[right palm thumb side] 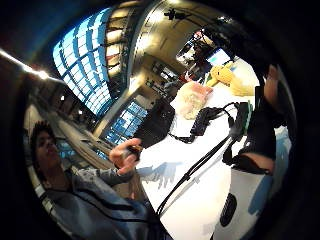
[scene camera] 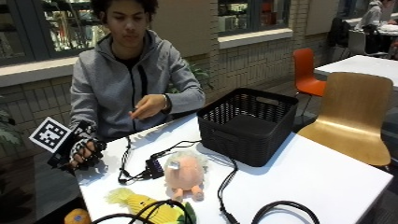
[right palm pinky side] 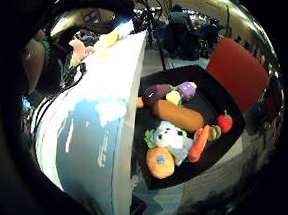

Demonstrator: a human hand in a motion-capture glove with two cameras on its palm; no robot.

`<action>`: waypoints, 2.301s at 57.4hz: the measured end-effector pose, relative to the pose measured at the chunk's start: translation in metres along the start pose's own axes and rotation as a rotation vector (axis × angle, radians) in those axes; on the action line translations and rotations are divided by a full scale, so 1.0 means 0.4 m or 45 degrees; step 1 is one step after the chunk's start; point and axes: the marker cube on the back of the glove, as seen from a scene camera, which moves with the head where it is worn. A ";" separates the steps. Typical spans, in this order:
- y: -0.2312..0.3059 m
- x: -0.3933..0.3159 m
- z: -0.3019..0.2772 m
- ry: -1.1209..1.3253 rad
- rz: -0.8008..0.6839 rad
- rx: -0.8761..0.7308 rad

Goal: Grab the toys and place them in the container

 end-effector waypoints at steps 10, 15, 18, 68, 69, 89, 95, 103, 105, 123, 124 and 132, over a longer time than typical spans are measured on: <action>-0.032 -0.002 0.024 0.038 -0.044 0.164; -0.040 -0.001 0.028 0.046 -0.056 0.166; -0.029 -0.001 0.025 0.043 -0.035 0.098; -0.252 -0.059 0.083 0.312 0.140 -0.294; -0.272 -0.058 0.087 0.313 0.137 -0.285; -0.618 0.016 0.213 0.438 0.290 -0.450; -0.685 0.040 0.274 0.506 0.346 -0.537; -0.727 0.068 0.344 0.542 0.406 -0.606; -0.735 0.070 0.358 0.544 0.407 -0.606; -0.761 0.062 0.438 0.678 0.358 -0.629; -0.761 0.059 0.441 0.691 0.351 -0.626; -0.770 0.050 0.449 0.745 0.385 -0.612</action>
